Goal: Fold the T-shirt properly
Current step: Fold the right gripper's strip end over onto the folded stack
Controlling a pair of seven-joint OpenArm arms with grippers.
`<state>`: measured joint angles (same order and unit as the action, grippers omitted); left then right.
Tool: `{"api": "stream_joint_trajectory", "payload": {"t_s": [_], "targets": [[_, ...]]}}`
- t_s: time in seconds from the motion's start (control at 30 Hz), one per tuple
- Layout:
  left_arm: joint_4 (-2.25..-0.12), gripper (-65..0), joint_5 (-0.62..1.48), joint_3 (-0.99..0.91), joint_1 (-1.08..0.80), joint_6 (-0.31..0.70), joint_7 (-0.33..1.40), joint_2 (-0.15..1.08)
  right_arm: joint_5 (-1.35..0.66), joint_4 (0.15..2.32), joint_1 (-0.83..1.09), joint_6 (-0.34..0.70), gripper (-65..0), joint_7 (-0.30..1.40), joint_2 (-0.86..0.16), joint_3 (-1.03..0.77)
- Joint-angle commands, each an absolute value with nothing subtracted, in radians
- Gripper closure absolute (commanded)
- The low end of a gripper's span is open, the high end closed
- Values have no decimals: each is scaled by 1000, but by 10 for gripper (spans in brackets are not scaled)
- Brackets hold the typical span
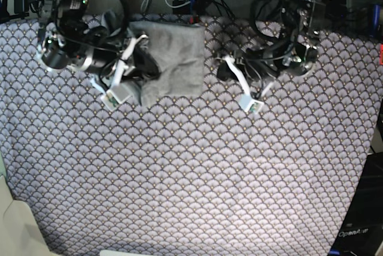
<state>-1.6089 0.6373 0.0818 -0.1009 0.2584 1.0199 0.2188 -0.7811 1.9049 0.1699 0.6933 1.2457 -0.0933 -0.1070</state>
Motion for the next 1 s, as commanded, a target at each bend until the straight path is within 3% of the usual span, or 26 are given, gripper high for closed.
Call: {"api": "stream_joint_trajectory", "payload": {"t_s": [0.0, 0.3, 0.57, 0.87, 0.97], "targets": [[-1624, 0, 648, 79, -90, 265, 1007, 225, -811, 1920, 150, 698, 0, 1222, -82, -93], [-1626, 0, 653, 82, -97, 265, 1004, 219, -805, 1917, 116, 698, 0, 1219, -33, 44], [-1626, 0, 653, 79, -97, 265, 1007, 225, -805, 1840, 110, 698, -6, 1221, -12, 51], [-1626, 0, 653, 79, -104, 265, 1006, 225, -811, 1756, 76, 698, -243, 1225, -13, 51], [-1626, 0, 648, 79, -104, 266, 1007, 225, -816, 1759, 68, 698, -277, 1227, -13, 56]]}}
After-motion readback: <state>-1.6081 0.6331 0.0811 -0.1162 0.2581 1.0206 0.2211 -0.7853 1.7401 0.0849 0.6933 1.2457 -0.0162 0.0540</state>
